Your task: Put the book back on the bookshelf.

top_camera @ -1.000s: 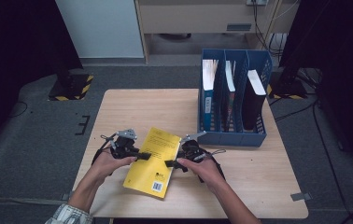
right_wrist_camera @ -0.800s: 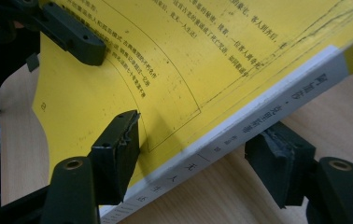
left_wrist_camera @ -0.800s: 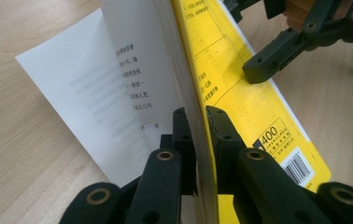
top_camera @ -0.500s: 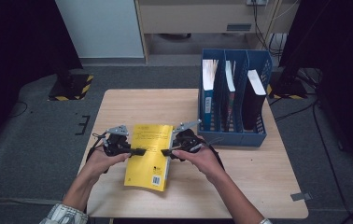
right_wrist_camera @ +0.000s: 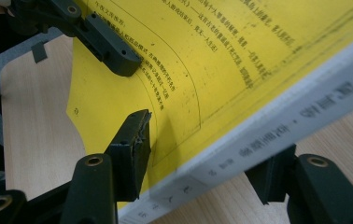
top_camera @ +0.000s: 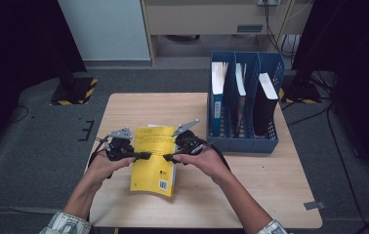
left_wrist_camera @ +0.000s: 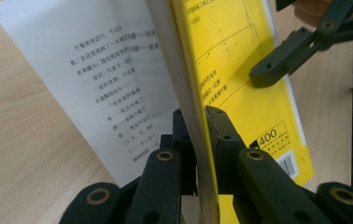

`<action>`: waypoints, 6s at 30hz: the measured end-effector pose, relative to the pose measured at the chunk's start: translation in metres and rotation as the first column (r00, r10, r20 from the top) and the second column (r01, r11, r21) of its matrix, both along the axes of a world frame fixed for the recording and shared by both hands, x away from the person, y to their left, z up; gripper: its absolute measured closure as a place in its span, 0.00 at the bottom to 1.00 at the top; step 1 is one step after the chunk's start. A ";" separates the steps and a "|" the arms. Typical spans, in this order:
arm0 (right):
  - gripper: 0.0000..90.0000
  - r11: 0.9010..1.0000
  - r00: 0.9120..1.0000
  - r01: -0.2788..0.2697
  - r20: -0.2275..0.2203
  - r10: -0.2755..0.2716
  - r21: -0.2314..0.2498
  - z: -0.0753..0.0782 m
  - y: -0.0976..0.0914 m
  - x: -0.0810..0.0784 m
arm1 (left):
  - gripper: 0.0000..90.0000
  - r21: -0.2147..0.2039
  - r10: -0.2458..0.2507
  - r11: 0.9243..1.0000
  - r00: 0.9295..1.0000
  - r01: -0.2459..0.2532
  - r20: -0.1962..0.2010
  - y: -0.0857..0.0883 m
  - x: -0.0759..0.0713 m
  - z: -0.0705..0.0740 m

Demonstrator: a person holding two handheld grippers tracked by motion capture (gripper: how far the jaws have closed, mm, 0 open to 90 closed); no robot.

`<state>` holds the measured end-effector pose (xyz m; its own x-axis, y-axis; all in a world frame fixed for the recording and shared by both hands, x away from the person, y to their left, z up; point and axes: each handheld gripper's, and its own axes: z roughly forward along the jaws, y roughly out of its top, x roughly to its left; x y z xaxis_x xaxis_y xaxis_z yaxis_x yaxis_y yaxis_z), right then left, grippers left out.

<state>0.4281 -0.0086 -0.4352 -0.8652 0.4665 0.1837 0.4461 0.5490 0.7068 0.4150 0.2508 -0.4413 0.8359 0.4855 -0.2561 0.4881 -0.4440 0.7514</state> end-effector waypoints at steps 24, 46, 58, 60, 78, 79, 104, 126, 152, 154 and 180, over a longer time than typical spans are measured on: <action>0.76 0.999 0.995 0.029 0.099 -0.025 -0.034 0.021 0.003 0.003 | 0.78 -0.030 0.117 0.993 0.991 -0.115 0.060 0.003 0.003 0.003; 0.83 0.997 0.982 0.056 0.181 -0.045 -0.057 0.033 0.000 0.004 | 0.84 -0.006 0.176 0.984 0.979 -0.176 0.106 -0.002 0.008 0.012; 0.73 0.999 0.984 0.020 0.178 -0.012 -0.043 0.036 -0.003 0.001 | 0.79 -0.009 0.155 0.988 0.982 -0.155 0.103 -0.006 0.004 0.011; 0.73 0.999 0.985 0.013 0.172 -0.004 -0.050 0.037 -0.003 -0.001 | 0.77 -0.007 0.156 0.988 0.982 -0.156 0.105 -0.006 0.004 0.011; 0.76 0.999 0.986 -0.009 0.165 0.014 -0.033 0.042 0.000 0.000 | 0.38 0.091 0.246 0.962 0.962 -0.257 0.120 0.010 -0.019 -0.028; 0.76 0.999 0.986 -0.010 0.165 0.015 -0.032 0.042 0.000 0.000 | 0.35 0.106 0.252 0.958 0.960 -0.266 0.125 0.012 -0.020 -0.032; 0.82 0.999 0.989 -0.033 0.143 0.037 -0.025 0.053 0.003 0.004 | 0.09 0.265 0.320 0.906 0.943 -0.331 0.088 0.029 -0.022 -0.071; 0.83 0.993 0.986 0.116 0.119 -0.118 0.024 0.050 -0.014 0.029 | 0.09 0.279 0.342 0.893 0.936 -0.353 0.089 0.037 -0.021 -0.072; 0.84 0.960 0.973 0.232 -0.057 -0.226 0.158 0.057 -0.025 0.039 | 0.08 0.314 0.376 0.869 0.923 -0.382 0.082 0.047 -0.019 -0.077; 0.84 0.959 0.972 0.232 -0.057 -0.226 0.164 0.059 -0.027 0.038 | 0.08 0.318 0.379 0.867 0.922 -0.384 0.081 0.048 -0.018 -0.077; 0.84 0.945 0.969 0.248 -0.049 -0.243 0.212 0.068 -0.060 0.023 | 0.07 0.340 0.385 0.857 0.920 -0.387 0.076 0.047 -0.018 -0.081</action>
